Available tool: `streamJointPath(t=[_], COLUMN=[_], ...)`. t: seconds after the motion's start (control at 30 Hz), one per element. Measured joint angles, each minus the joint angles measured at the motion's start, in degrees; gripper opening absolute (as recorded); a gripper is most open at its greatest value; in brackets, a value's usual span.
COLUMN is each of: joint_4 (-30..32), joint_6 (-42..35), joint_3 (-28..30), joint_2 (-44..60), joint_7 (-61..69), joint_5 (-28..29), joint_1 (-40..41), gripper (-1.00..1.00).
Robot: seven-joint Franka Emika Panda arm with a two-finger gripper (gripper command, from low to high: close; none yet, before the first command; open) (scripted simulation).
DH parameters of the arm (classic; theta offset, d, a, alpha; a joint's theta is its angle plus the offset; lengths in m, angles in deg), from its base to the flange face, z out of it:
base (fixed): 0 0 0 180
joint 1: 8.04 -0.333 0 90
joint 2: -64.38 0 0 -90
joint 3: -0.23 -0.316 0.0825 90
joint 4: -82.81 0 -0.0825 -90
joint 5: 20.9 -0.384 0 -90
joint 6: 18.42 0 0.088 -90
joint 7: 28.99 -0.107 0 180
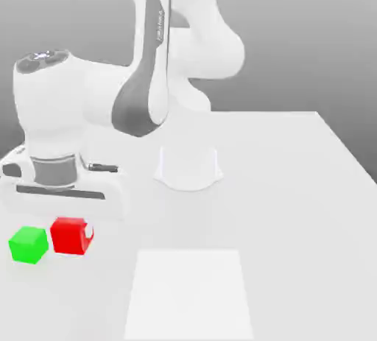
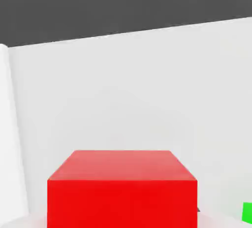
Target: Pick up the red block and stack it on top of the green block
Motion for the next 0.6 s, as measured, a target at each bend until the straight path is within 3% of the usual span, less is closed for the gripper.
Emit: streamJointPath(t=[0.13, 0.33, 0.37, 0.6], joint_4=[-0.5, -1.08, -1.13, -1.14], joint_6=[-0.28, 7.13, 8.27, 8.44], joint_3=[2.64, -0.94, -1.68, -1.78], joint_2=[0.31, 8.86, 10.18, 10.34], joint_7=[-1.2, 4.0, 4.81, 4.93], joint_5=[-1.27, -8.82, -9.96, -10.09], joint_1=[8.31, 9.28, 9.81, 9.9], gripper=[-1.0, -1.0, 1.0, 1.0])
